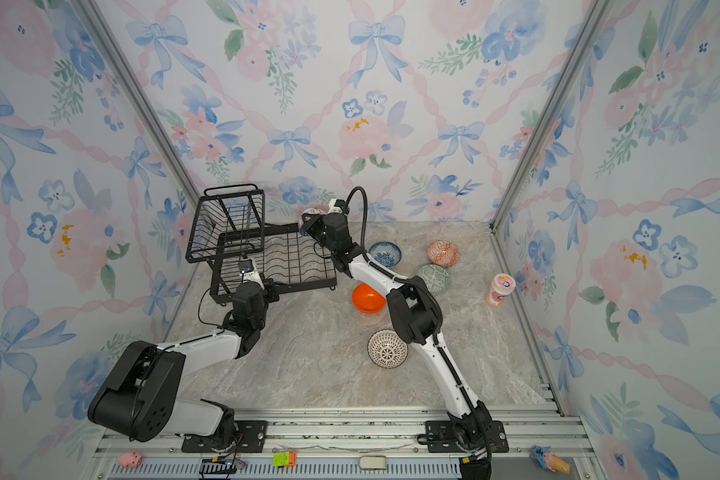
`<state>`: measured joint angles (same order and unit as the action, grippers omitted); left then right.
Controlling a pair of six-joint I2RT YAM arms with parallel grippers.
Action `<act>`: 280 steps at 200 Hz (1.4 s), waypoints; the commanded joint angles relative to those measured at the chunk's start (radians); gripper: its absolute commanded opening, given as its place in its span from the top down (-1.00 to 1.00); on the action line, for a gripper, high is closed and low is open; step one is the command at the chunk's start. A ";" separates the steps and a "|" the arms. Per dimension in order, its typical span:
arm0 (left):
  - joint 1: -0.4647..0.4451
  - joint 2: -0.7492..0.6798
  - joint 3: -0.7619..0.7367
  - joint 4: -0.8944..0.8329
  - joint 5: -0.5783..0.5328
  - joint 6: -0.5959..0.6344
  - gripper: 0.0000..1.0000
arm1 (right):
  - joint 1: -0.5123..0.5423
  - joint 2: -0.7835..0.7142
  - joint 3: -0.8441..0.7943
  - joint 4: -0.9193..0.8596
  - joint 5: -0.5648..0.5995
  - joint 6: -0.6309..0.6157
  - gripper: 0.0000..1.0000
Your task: Load the bowls into the dish rack
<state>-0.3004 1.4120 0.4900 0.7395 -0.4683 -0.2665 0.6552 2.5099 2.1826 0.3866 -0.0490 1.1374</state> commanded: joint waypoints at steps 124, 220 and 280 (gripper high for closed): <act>-0.053 -0.090 -0.064 0.018 -0.091 0.028 1.00 | -0.003 -0.104 -0.044 0.121 -0.004 0.008 1.00; 0.020 -0.095 -0.039 -0.027 0.016 0.007 -0.61 | -0.020 -0.130 -0.092 0.177 -0.022 0.034 1.00; 0.087 -0.070 -0.023 0.010 0.145 0.118 -0.77 | -0.059 -0.087 -0.093 0.255 -0.082 0.118 1.00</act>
<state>-0.2180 1.3323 0.4583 0.7200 -0.3809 -0.2199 0.6262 2.4516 2.0892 0.5137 -0.0925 1.2213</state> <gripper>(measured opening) 0.873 0.081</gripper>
